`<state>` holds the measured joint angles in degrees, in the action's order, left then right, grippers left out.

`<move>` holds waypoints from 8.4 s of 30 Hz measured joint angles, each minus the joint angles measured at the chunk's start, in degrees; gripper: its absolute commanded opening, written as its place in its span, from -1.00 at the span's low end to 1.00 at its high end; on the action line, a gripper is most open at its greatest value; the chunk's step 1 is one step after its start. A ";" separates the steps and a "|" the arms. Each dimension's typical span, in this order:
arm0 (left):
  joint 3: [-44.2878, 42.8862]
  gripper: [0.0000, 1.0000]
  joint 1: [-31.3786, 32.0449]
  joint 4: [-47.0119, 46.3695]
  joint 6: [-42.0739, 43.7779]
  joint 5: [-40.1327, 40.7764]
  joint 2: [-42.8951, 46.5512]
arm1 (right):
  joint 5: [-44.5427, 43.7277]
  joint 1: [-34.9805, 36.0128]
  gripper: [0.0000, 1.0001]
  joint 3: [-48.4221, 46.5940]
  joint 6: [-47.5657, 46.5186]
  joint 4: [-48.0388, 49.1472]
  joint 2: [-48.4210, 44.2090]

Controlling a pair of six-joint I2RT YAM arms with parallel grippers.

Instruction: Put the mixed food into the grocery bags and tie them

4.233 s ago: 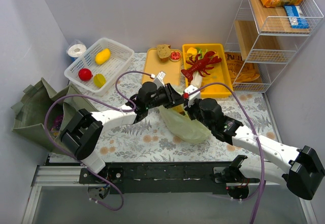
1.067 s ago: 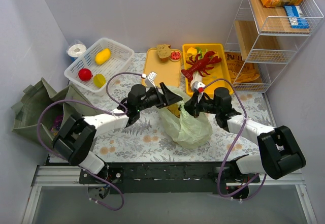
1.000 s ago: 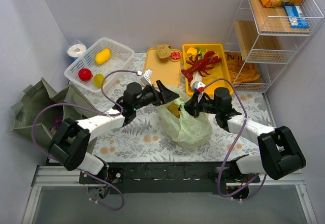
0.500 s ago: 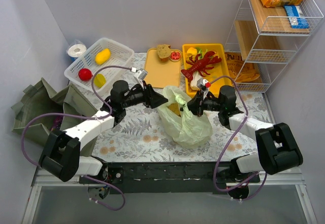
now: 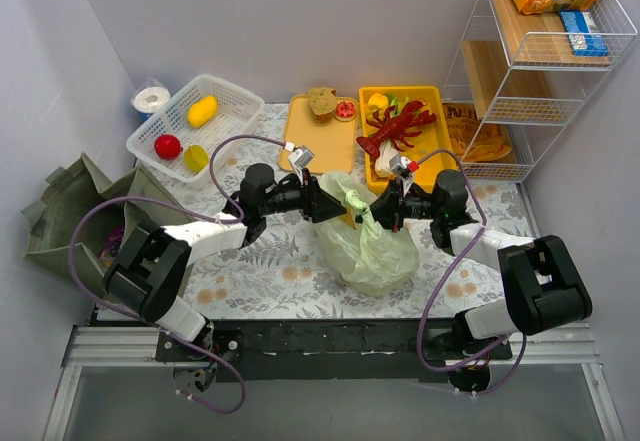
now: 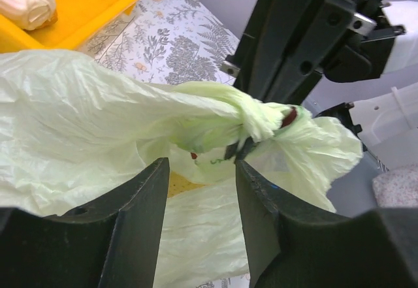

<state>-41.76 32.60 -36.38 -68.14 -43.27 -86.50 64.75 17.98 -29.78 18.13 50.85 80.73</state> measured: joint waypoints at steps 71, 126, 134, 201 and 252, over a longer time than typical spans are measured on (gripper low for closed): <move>0.59 -1.00 -0.28 28.48 7.78 30.18 17.20 | -65.31 3.56 -0.97 -5.22 -22.25 -42.99 -23.63; 8.02 -0.45 -5.25 38.12 3.82 34.03 29.33 | -74.90 -6.36 -0.59 3.45 -13.97 -41.88 -26.53; 4.46 0.96 0.98 37.92 12.92 33.31 28.17 | -73.88 -8.63 0.97 2.54 -16.06 -43.89 -26.58; -29.62 -1.00 -3.17 41.42 18.27 33.99 -6.40 | -47.32 -8.59 0.93 -9.53 -15.30 -49.03 -31.39; -37.51 0.96 -4.04 76.89 18.53 70.20 20.70 | -44.41 13.92 0.94 -17.16 -10.69 -41.81 -24.55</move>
<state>-79.26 28.56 40.51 -49.60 26.94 -65.80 20.34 31.90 -46.94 7.44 9.04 56.18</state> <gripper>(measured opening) 0.981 0.964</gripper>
